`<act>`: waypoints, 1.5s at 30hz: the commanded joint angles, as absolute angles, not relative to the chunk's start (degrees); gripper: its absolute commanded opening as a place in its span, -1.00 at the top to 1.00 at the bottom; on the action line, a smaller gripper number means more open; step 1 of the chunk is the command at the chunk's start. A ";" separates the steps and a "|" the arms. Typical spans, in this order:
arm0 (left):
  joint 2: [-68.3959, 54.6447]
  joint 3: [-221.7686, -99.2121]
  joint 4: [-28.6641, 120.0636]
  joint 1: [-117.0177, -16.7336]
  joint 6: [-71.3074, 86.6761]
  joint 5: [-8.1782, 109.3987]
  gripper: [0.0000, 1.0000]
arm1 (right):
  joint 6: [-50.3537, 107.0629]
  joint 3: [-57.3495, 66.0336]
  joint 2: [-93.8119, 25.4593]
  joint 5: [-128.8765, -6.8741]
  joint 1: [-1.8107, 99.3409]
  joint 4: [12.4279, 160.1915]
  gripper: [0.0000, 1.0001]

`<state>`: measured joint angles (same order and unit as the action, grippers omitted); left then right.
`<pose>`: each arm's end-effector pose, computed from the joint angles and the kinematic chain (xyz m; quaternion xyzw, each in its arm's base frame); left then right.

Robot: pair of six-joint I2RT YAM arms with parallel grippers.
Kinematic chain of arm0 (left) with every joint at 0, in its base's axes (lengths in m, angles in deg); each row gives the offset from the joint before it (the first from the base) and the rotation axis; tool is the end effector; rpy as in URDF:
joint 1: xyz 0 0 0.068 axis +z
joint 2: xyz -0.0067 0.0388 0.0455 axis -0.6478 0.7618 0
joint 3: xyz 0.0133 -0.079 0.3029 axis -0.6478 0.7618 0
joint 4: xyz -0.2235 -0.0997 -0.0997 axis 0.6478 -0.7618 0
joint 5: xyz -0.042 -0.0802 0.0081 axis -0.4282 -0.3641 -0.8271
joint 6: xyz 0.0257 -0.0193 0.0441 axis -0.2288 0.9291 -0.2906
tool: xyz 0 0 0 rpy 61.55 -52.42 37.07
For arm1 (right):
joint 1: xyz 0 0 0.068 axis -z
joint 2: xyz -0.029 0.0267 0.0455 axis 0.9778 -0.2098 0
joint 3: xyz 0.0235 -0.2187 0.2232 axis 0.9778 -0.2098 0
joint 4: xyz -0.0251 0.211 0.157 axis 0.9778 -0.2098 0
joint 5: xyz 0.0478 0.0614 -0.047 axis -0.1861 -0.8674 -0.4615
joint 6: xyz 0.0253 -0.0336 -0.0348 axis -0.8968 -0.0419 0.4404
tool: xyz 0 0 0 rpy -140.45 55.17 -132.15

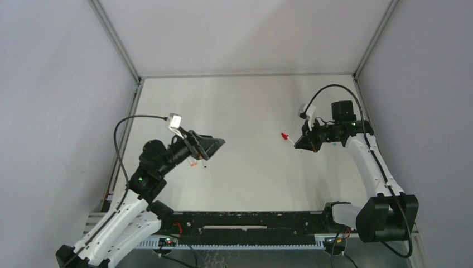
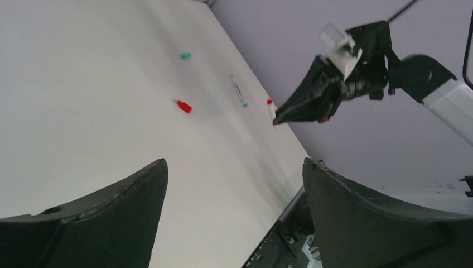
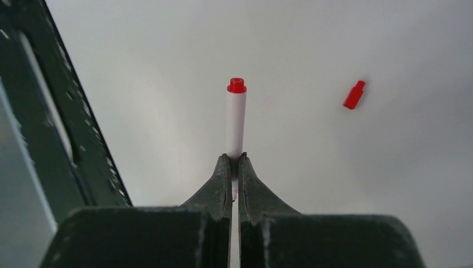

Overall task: Insert the pens into the pen caps
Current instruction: Pick up the pen from the center of the board.

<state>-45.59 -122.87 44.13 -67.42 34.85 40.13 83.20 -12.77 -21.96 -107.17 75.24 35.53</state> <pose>0.1137 -0.0712 0.3438 0.0408 0.7153 -0.4716 0.5142 0.2098 0.0365 0.3259 -0.4686 0.7623 0.2698 0.3557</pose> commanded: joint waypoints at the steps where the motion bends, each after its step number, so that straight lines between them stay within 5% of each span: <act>1: -44.30 -116.38 55.84 -76.46 41.91 53.49 -0.81 | 69.89 -11.09 -21.50 -116.66 78.81 39.39 1.00; 9: -25.93 -119.62 60.01 -89.51 42.14 67.72 -0.58 | 65.95 -13.34 -24.29 -114.19 82.91 41.70 1.00; 24: -10.36 -125.00 64.04 -95.94 40.50 68.64 -0.39 | 49.71 -13.64 -41.31 -92.98 79.89 50.70 1.00; 34: -10.31 -117.03 92.86 -96.19 40.98 56.79 -0.43 | 58.71 -13.03 -33.69 -130.11 78.11 43.01 1.00; 45: -8.38 -120.62 102.28 -96.27 38.59 53.85 -0.42 | 69.88 -13.99 -22.46 -142.60 76.32 36.45 1.00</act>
<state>-9.66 -117.58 96.33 -95.95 40.62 55.36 64.36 -13.54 -23.90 -137.29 77.23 39.75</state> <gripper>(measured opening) 0.720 0.017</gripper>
